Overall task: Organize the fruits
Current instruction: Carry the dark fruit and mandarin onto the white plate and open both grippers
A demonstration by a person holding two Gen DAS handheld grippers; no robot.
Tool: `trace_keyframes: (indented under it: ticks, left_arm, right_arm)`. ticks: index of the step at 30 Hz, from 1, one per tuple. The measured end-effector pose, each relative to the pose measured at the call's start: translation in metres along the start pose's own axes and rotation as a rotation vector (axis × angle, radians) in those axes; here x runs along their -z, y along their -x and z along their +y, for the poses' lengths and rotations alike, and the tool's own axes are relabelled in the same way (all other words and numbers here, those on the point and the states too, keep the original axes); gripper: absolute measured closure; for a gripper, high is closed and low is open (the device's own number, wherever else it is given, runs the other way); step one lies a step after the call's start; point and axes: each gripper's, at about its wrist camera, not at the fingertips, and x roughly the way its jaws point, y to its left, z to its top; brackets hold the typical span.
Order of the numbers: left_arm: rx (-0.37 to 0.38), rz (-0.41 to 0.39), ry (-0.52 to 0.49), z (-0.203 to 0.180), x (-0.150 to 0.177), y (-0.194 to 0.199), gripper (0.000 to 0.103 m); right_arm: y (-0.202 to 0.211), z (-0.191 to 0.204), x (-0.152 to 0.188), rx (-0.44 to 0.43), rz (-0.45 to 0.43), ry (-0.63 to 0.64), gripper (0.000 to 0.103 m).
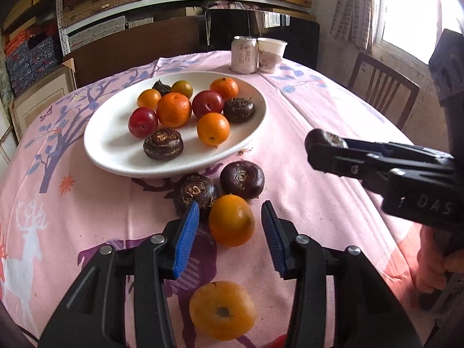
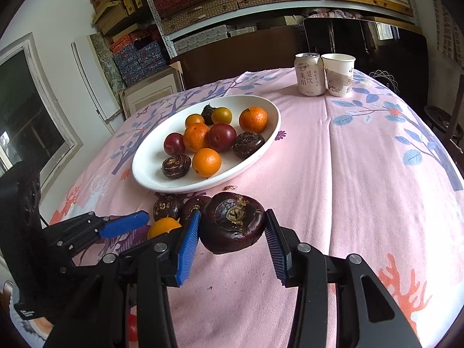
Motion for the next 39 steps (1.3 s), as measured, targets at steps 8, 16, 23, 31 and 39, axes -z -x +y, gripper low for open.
trace_keyframes:
  ticks: [8,16,23,31,39]
  left_arm:
    - [-0.032,0.025,-0.051,-0.013,0.001,-0.012,0.068]
    - [0.002,-0.033,0.021,0.003,0.000,0.012,0.069]
    - [-0.071,-0.104,0.116,0.049,-0.048,0.026,0.069]
    - [-0.094,-0.075,0.223,0.091,-0.073,-0.017,0.069]
    - [-0.078,-0.111,0.291,0.113,-0.066,-0.014,0.018]
  right_arm:
    - [-0.001,0.001,0.000,-0.005,0.006,-0.002,0.058]
    - [0.002,-0.003,-0.001,-0.006,-0.010,-0.021,0.058]
    - [-0.004,0.006,-0.022,-0.044,-0.002,-0.006,0.058]
    - [-0.052,0.023,-0.067,-0.033,-0.003,0.009,0.058]
    - [-0.061,0.009,-0.074,-0.052,-0.057,-0.034,0.040]
